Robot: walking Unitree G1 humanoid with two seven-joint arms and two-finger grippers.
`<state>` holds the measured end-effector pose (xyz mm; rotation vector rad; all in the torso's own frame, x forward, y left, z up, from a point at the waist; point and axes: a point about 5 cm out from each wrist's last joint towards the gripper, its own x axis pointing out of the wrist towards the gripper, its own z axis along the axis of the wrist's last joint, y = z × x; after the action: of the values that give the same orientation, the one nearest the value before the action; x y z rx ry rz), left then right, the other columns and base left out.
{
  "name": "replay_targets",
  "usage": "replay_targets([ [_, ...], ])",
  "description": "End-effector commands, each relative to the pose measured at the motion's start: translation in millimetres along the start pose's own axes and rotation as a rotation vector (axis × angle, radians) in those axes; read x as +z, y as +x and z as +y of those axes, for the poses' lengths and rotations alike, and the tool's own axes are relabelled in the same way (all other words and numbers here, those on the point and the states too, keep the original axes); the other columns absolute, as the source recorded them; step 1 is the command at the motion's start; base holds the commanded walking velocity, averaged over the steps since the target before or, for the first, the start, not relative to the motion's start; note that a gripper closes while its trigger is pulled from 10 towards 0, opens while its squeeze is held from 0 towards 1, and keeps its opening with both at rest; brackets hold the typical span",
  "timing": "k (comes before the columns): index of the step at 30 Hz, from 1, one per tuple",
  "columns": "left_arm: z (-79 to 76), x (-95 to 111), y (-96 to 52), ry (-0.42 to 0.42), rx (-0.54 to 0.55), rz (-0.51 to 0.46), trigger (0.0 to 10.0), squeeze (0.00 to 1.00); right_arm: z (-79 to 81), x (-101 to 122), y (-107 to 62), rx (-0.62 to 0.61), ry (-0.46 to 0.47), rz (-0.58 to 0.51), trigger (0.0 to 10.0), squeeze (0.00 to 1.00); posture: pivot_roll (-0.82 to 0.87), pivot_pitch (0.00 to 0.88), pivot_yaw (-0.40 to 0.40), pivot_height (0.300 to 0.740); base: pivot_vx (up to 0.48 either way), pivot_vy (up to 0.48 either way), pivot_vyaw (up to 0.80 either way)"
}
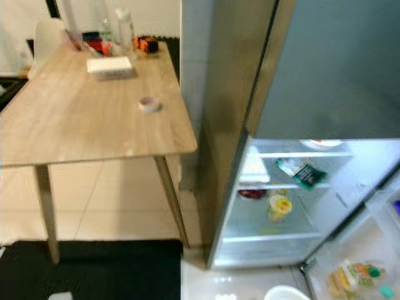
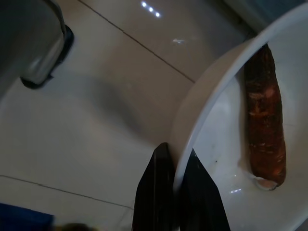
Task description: Restocking fridge
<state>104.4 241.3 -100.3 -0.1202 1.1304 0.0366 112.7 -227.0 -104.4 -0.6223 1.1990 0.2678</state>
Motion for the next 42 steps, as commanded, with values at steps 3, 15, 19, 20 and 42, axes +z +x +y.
replay_targets([
  [3,-12.4,8,4.9,0.011,-0.034,-0.008,10.0,0.0,1.2,-3,-0.4,-0.007,0.01,0.0,10.0,0.0,0.01,0.013,-0.075,0.74,0.0,0.0,0.0],
  [15,-60.9,12,16.6,0.004,-0.095,-0.012,10.0,0.0,1.2,-4,-0.5,-0.003,-0.012,0.004,10.0,0.0,0.01,0.017,-0.078,0.74,0.0,-0.36,0.0],
  [19,-65.6,12,17.4,0.009,-0.102,-0.005,10.0,0.0,2.0,-4,-0.6,0.013,-0.003,0.004,10.0,0.0,0.01,0.019,-0.079,0.74,0.0,-0.48,0.2],
  [20,-62.4,12,16.9,0.01,-0.1,-0.005,10.0,0.0,2.2,-4,-0.6,0.016,-0.003,0.005,10.0,0.0,0.01,0.019,-0.079,0.74,0.0,-0.48,0.8],
  [42,-53.5,11,15.1,0.012,-0.091,-0.011,10.0,0.0,-0.4,-4,-0.7,-0.015,-0.031,0.004,10.0,0.0,0.0,0.021,-0.079,0.74,0.0,-0.304,0.4],
])
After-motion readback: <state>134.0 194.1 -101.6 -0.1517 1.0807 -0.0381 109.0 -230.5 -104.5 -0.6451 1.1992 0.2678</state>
